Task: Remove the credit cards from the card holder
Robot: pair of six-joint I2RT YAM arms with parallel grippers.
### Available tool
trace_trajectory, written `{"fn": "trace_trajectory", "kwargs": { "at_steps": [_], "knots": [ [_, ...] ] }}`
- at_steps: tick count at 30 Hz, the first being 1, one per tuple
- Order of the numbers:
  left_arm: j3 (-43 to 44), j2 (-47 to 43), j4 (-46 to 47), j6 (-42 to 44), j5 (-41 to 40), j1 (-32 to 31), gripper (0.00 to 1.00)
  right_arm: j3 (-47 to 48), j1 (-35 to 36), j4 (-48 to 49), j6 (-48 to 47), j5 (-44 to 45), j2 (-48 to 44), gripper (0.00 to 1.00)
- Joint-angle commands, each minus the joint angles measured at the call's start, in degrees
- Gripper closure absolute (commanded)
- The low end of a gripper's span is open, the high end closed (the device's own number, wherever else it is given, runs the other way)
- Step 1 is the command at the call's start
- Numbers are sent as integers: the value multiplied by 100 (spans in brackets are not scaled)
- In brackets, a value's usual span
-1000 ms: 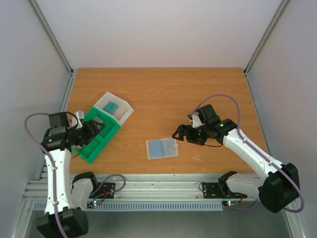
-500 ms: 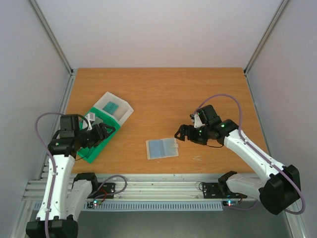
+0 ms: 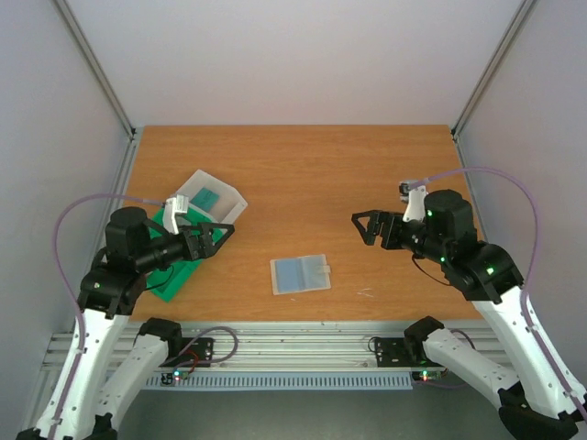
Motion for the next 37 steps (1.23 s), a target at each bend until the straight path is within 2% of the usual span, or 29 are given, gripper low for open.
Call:
{"fn": "trace_trajectory", "kwargs": {
  "at_steps": [1, 6, 13, 23, 30, 37],
  "knots": [
    [501, 74, 640, 8, -367, -451, 1, 332, -13, -288, -108, 201, -93, 2],
    [1038, 439, 534, 281, -772, -935, 1, 412, -13, -327, 198, 218, -113, 1],
    [1328, 818, 441, 517, -1585, -1740, 1, 388, -13, -366, 372, 213, -229, 2],
    [1087, 323, 749, 619, -1906, -1778, 1, 132, -13, -347, 506, 118, -500, 1],
    [864, -81, 725, 707, -2008, -1779, 1, 40, -13, -339, 538, 95, -602, 1],
    [880, -125, 598, 743, -2087, -1783, 1, 16, -13, -355, 551, 57, -610, 2]
  ]
}}
